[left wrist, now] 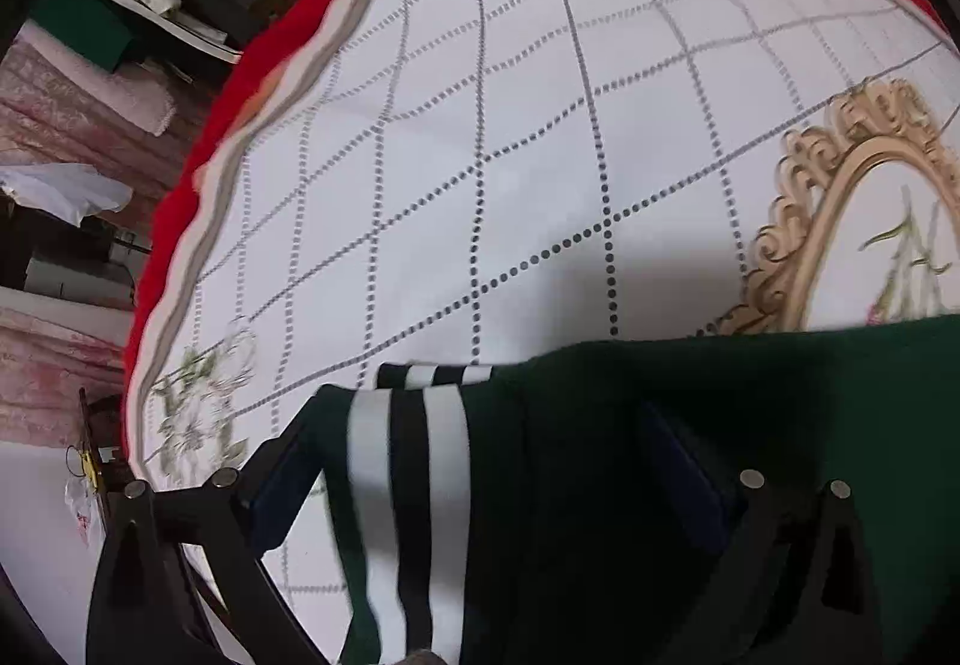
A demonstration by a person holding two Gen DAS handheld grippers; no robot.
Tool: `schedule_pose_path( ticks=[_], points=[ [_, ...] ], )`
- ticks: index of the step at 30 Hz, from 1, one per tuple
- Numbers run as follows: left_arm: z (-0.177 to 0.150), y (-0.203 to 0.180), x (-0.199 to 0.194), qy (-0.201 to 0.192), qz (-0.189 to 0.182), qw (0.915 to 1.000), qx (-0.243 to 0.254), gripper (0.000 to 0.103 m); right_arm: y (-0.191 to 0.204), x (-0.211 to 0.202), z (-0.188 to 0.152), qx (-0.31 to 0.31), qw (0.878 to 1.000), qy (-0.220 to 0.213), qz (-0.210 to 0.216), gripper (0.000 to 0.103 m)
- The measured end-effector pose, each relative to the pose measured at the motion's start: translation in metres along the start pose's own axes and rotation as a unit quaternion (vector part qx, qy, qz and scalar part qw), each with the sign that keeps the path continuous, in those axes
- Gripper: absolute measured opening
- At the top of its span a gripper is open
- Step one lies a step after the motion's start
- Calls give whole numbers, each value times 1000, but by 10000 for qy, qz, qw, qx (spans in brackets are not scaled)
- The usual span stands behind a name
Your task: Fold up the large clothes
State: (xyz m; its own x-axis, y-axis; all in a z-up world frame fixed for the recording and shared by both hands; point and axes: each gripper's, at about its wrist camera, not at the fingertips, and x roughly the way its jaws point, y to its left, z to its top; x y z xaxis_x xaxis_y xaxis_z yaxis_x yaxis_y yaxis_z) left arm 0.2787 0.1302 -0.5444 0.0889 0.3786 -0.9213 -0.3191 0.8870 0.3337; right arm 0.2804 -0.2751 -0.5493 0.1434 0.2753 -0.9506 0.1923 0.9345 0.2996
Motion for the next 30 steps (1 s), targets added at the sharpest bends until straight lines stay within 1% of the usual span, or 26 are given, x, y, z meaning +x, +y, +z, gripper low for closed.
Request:
schedule_pose_path(
  ticks=[1, 2, 3, 4, 6, 8, 10, 12, 13, 14, 16, 17, 18, 19, 20, 21, 22, 23, 25, 26, 27, 28, 29, 30],
  points=[
    [-2, 1, -10, -62, -41, 10000, -49, 103, 8, 15, 16, -74, 9999, -81, -118, 55],
    [-5, 2, -22, -145, -94, 9998, -81, 103, 20, 33, 32, -176, 9996, -116, -212, 42],
    [-7, 1, -34, -232, -135, 9996, -81, 103, 21, 48, 49, -187, 9990, -157, -380, 34],
    [-7, -2, -41, -285, -150, 9995, -71, 103, 10, 60, 60, -127, 9988, -138, -452, 34],
    [-13, -14, -68, -499, -133, 9987, -27, 103, 2, 101, 77, 162, 9985, 168, -503, 34],
    [-15, -31, -84, -617, -409, 9972, 38, 103, -10, 104, 87, 387, 9981, 112, -466, 35],
    [-18, -50, -95, -661, -641, 9957, 112, 103, -8, 101, 91, 309, 9982, 177, -482, 34],
    [-21, -80, -106, -615, -970, 9929, 314, 103, -15, 90, 91, 354, 9989, 245, -168, 35],
    [-23, -92, -109, -574, -1048, 9920, 397, 103, -20, 83, 87, 412, 9988, 276, 2, 35],
    [-21, -101, -110, -546, -1107, 9914, 441, 103, -32, 67, 78, 515, 9979, 278, 285, 36],
    [-26, -125, -117, -470, -1381, 9876, 573, 103, -59, 39, 60, 598, 9968, 182, 490, 43],
    [-28, -134, -118, -460, -1466, 9861, 625, 103, -75, 19, 45, 616, 9967, 53, 533, 48],
    [-31, -143, -119, -443, -1510, 9853, 669, 103, -87, 7, 36, 632, 9966, -18, 528, 56],
    [-35, -151, -121, -416, -1555, 9843, 722, 103, -101, -9, 21, 672, 9964, -104, 507, 62],
    [-39, -160, -121, -391, -1589, 9834, 787, 103, -123, -23, 4, 803, 9955, -176, 480, 72],
    [-44, -173, -116, -341, -1556, 9832, 892, 103, -136, -31, -8, 938, 9941, -234, 482, 74],
    [-47, -183, -110, -256, -1504, 9836, 963, 103, -141, -35, -19, 1053, 9928, -281, 500, 74],
    [-52, -190, -104, -191, -1487, 9835, 1010, 103, -159, -39, -32, 1213, 9908, -304, 519, 74],
    [-61, -206, -81, 38, -1414, 9830, 1170, 103, -186, -31, -52, 1507, 9869, -215, 531, 74],
    [-64, -209, -71, 94, -1447, 9827, 1152, 103, -206, -24, -63, 1765, 9817, -159, 693, 74],
    [-65, -208, -63, 114, -1570, 9823, 1017, 103, -211, -18, -70, 1909, 9780, -134, 826, 74],
    [-64, -206, -60, 133, -1640, 9819, 944, 103, -223, -11, -76, 2086, 9720, -112, 1076, 74],
    [-62, -203, -58, 163, -1723, 9810, 880, 103, -236, 1, -81, 2307, 9624, -122, 1431, 74],
    [-61, -203, -58, 169, -1734, 9806, 893, 103, -236, 14, -78, 2411, 9573, -133, 1592, 74]
  ],
)
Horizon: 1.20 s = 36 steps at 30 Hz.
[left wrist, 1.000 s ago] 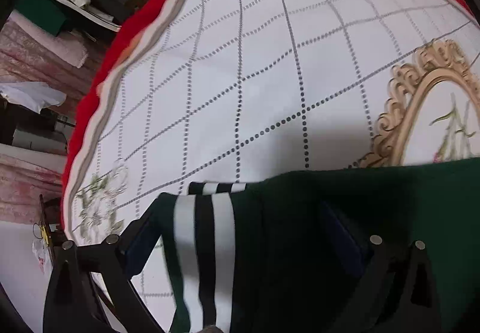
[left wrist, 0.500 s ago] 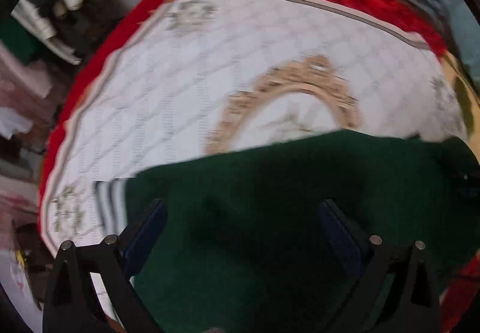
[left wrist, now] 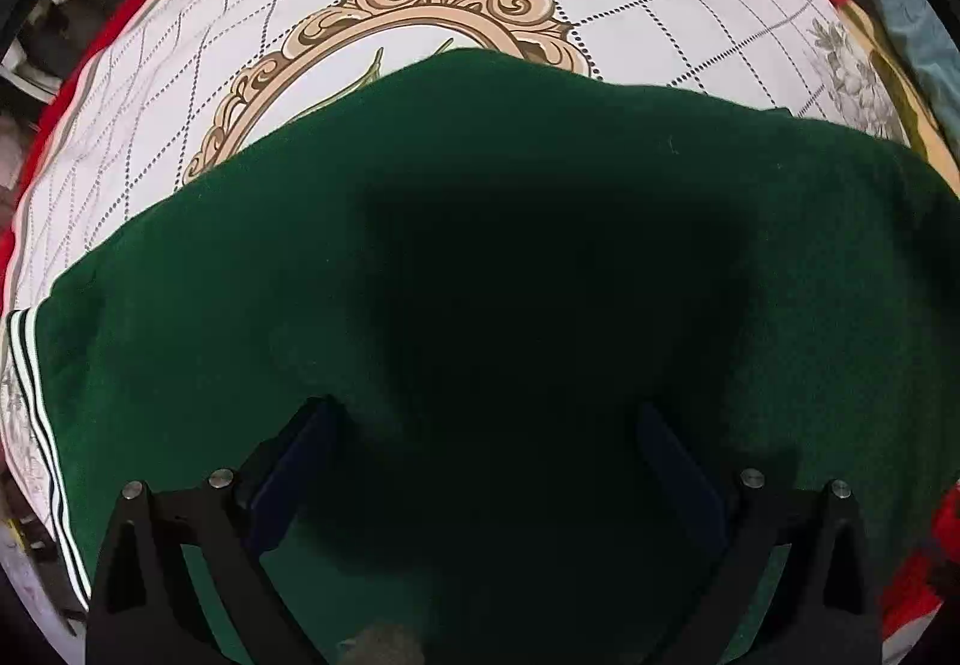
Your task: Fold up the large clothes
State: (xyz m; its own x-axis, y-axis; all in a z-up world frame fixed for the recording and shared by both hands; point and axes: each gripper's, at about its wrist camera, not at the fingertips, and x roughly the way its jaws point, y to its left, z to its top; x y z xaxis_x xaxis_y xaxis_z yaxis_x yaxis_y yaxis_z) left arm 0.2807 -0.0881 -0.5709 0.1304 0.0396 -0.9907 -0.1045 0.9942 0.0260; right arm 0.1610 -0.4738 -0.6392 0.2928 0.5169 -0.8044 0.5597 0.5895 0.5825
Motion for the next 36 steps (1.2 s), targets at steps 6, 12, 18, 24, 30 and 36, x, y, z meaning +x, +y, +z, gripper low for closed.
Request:
schedule_pose_path(
  ticks=[6, 12, 18, 24, 30, 36],
  points=[
    [5, -6, -3, 61, 117, 9997, 202, 103, -21, 49, 24, 471, 9920, -324, 1128, 73],
    [11, -9, -4, -6, 174, 9995, 281, 103, 1, 59, 55, 104, 9804, -664, 1850, 71],
    [17, -12, -4, -105, 176, 9992, 332, 103, 18, 82, 74, -79, 9795, -504, 1949, 27],
    [38, -32, -1, -219, 145, 9983, 521, 103, 63, 32, 56, -317, 9754, -1044, 1917, 20],
    [79, -75, 7, -455, -252, 9958, 750, 103, 117, -16, 44, -800, 9689, -1499, 1797, 20],
    [102, -75, -8, -440, -633, 9953, 589, 103, 173, -27, 35, -1194, 9655, -1512, 1754, 20]
  ],
)
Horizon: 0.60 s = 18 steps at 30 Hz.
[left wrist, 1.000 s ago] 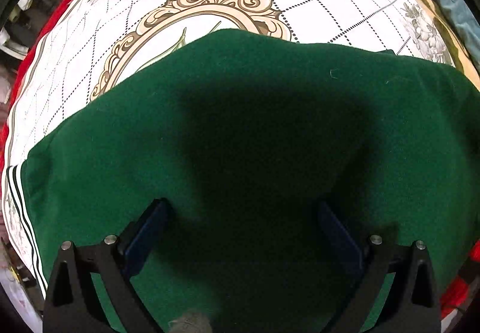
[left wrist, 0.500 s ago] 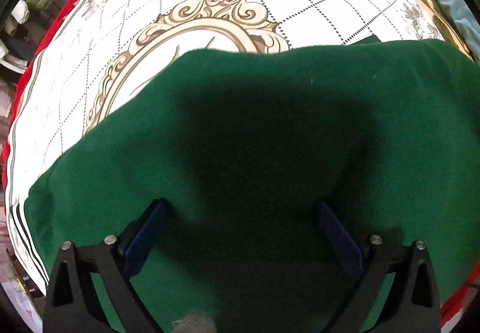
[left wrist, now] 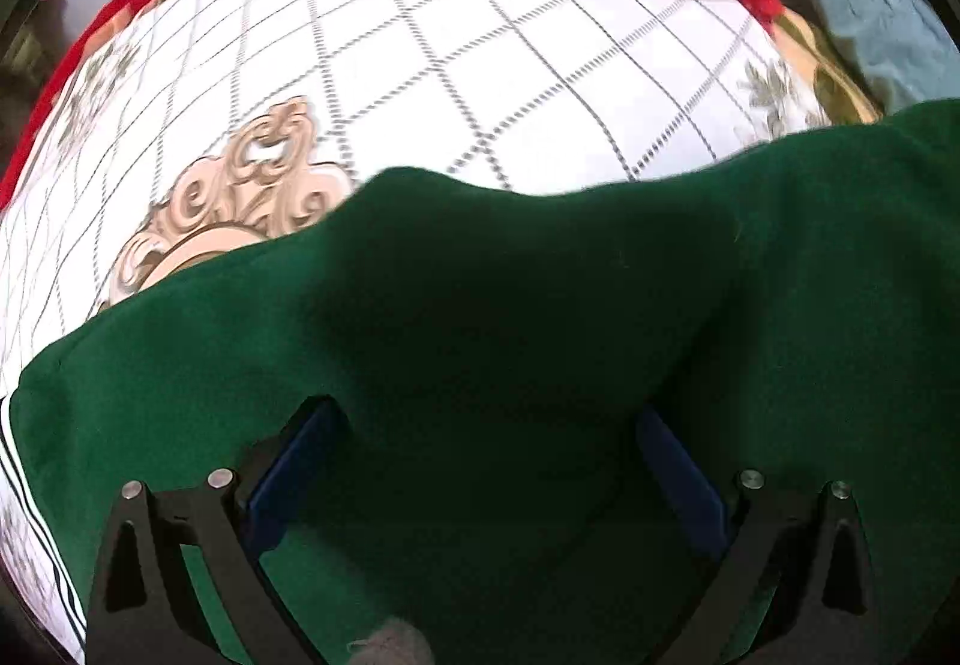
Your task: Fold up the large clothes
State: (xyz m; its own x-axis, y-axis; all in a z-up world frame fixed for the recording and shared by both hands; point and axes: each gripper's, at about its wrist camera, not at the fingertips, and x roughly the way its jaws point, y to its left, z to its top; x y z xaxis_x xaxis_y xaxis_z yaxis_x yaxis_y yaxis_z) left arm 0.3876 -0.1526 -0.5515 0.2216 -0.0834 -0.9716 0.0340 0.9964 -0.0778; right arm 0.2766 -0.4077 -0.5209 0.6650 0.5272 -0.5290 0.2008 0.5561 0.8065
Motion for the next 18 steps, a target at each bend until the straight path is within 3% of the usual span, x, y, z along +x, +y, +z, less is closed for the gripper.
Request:
schedule_pose_path(
  ticks=[5, 9, 10, 13, 18],
  points=[
    [-31, 72, -62, -311, -45, 9962, -812, 103, 66, 16, -30, -450, 9978, 341, 351, 20],
    [-93, 165, -115, -384, 188, 9841, -1724, 103, 117, 52, -61, -572, 9918, 786, 826, 20],
    [-106, 168, -119, -382, 249, 9815, -1861, 103, 130, 63, -71, -620, 9891, 942, 951, 20],
    [-154, 220, -151, -404, 499, 9645, -2563, 103, 162, 95, -107, -780, 9790, 1448, 1205, 20],
    [-216, 269, -187, -541, 797, 9336, -3452, 103, 200, 169, -206, -1324, 9492, 2568, 1245, 20]
  ],
)
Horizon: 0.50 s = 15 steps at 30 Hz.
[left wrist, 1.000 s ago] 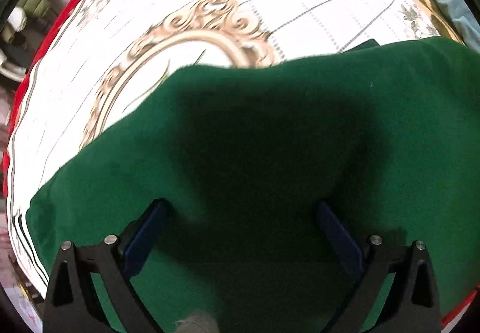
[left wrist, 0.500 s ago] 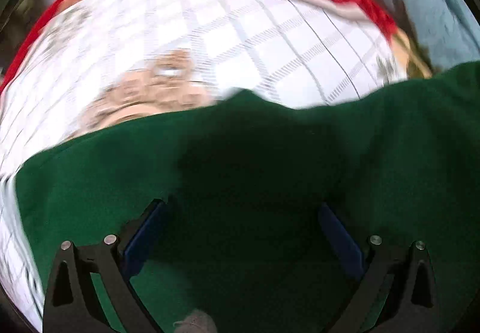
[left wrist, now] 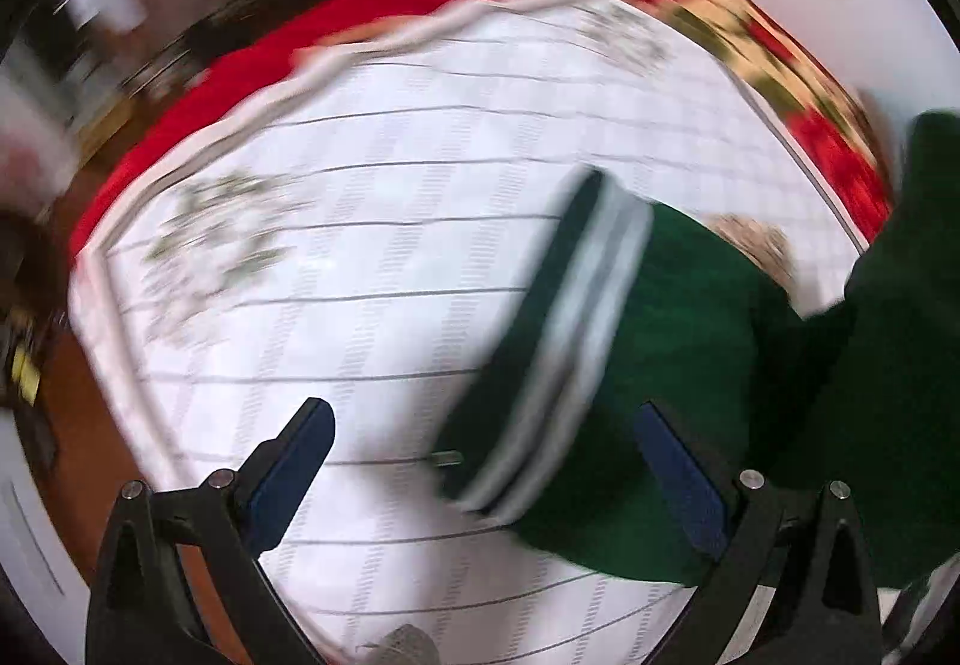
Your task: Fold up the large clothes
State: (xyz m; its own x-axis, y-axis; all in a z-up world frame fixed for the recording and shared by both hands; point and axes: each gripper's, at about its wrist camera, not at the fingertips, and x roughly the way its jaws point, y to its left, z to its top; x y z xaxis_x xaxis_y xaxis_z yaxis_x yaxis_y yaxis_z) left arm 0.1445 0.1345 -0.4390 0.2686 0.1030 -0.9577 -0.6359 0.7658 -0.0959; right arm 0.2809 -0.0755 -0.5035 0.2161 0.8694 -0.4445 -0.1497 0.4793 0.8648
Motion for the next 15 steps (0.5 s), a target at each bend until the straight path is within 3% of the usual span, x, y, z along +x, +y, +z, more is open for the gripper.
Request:
schedule_pose_path(
  ticks=[6, 10, 11, 12, 14, 15],
  points=[
    [-11, 62, -6, -112, 353, 9978, -559, 103, -21, 137, -67, -241, 9864, 1502, -626, 21],
    [-11, 85, -19, -226, 459, 9952, -832, 103, -43, 208, -107, -349, 9560, 2570, -1370, 31],
    [-8, 85, -20, -266, 452, 9947, -889, 103, -41, 212, -111, -377, 9527, 2693, -1359, 43],
    [-6, 89, -26, -326, 449, 9939, -950, 103, -36, 213, -113, -403, 9516, 2788, -1227, 67],
    [0, 95, -37, -421, 406, 9928, -1042, 103, -20, 205, -112, -438, 9519, 2919, -820, 97],
    [6, 96, -46, -499, 346, 9923, -1081, 103, -15, 200, -113, -433, 9521, 2953, -665, 98]
  ],
)
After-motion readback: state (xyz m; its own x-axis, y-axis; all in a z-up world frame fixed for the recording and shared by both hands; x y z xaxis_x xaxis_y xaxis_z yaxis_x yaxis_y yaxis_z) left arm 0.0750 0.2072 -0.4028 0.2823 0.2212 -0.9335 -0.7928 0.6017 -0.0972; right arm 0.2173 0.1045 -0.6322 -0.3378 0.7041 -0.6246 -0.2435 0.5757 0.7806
